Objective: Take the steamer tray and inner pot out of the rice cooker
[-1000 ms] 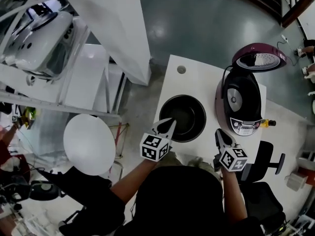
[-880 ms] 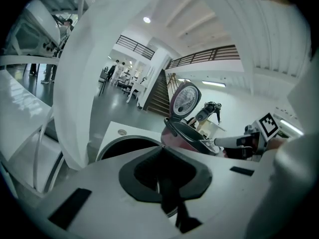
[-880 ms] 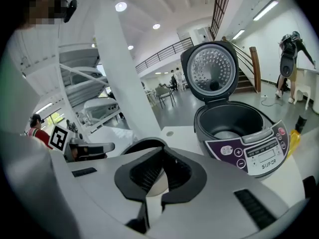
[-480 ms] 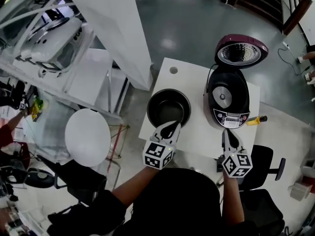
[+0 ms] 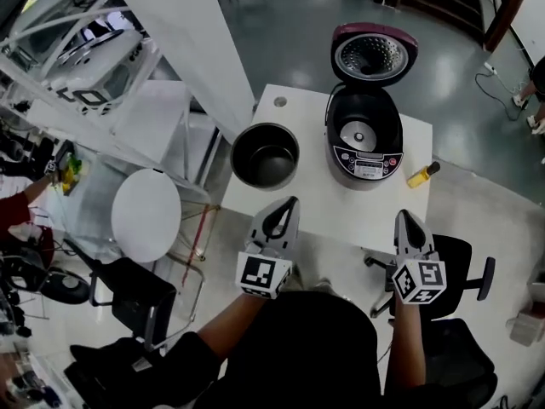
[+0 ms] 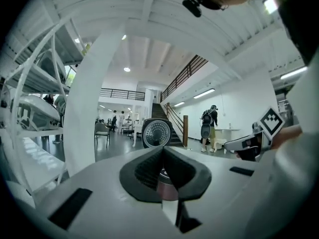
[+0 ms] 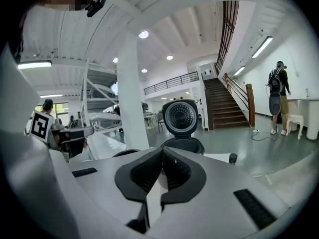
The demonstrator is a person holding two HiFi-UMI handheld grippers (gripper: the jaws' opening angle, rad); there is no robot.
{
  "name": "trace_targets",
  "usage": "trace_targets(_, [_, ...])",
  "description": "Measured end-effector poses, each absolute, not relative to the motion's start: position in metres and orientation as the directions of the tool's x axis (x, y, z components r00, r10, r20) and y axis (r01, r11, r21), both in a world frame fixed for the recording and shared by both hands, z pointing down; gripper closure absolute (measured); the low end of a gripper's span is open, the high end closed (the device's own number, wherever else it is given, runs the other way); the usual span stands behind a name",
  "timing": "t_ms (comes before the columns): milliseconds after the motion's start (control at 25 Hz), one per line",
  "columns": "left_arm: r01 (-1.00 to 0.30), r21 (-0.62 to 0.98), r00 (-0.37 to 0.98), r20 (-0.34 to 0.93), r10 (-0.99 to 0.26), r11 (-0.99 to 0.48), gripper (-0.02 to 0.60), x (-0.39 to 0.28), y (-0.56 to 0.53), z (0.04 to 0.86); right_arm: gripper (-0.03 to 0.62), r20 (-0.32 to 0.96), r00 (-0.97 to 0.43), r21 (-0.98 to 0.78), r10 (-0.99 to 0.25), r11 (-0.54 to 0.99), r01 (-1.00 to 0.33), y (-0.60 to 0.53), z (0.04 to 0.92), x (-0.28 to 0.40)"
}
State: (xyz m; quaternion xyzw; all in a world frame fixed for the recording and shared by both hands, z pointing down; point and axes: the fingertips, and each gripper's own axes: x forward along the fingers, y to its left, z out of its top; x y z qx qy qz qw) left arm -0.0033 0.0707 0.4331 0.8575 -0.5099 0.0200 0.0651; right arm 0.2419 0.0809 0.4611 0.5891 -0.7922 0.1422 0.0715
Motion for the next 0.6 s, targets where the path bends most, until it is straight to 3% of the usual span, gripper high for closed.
trace_targets(600, [-0.896,0.058,0.445,0.118,-0.888,-0.441,0.575,0.012,0.151,0.432,0.594,0.170,-0.252,-0.067,-0.953,0.244,-0.967,0.162,0.423,0.303])
